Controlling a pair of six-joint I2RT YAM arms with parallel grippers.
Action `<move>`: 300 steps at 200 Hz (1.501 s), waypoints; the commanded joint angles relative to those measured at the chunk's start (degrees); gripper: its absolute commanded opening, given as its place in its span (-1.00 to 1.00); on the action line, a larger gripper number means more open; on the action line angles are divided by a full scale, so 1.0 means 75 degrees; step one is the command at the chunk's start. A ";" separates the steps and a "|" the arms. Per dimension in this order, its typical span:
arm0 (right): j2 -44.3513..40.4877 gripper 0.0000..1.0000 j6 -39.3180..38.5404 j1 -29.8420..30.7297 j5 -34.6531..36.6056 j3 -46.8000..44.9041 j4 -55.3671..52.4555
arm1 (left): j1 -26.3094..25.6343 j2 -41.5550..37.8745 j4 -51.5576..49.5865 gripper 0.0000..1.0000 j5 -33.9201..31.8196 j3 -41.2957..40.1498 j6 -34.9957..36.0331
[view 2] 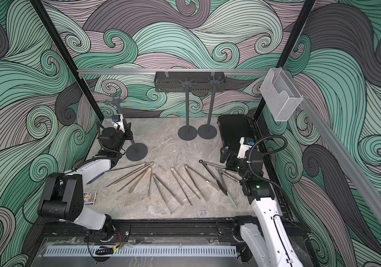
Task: Hang food tongs on kitchen utensil racks
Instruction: Move the rack to the center of the board.
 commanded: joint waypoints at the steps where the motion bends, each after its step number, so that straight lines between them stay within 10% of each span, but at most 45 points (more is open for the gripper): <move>1: -0.0004 0.98 -0.0053 0.0044 0.0065 -0.0046 0.0041 | -0.0067 0.0251 -0.0772 -1.00 0.0691 0.0268 -0.0479; 57: -0.0026 0.98 -0.0067 0.0045 0.0072 -0.0035 0.0035 | -0.0071 -0.0070 -0.1328 -0.47 0.0716 0.0423 -0.0205; 109: -0.0071 0.98 -0.0064 0.0045 0.0053 -0.0064 0.0008 | -0.0073 -0.0055 -0.1288 -1.00 0.0779 0.0414 -0.0121; 300: 0.0209 0.98 -0.0100 0.0044 0.0192 -0.0093 0.0087 | -0.0081 0.1077 0.0111 -1.00 0.0821 0.1205 0.0266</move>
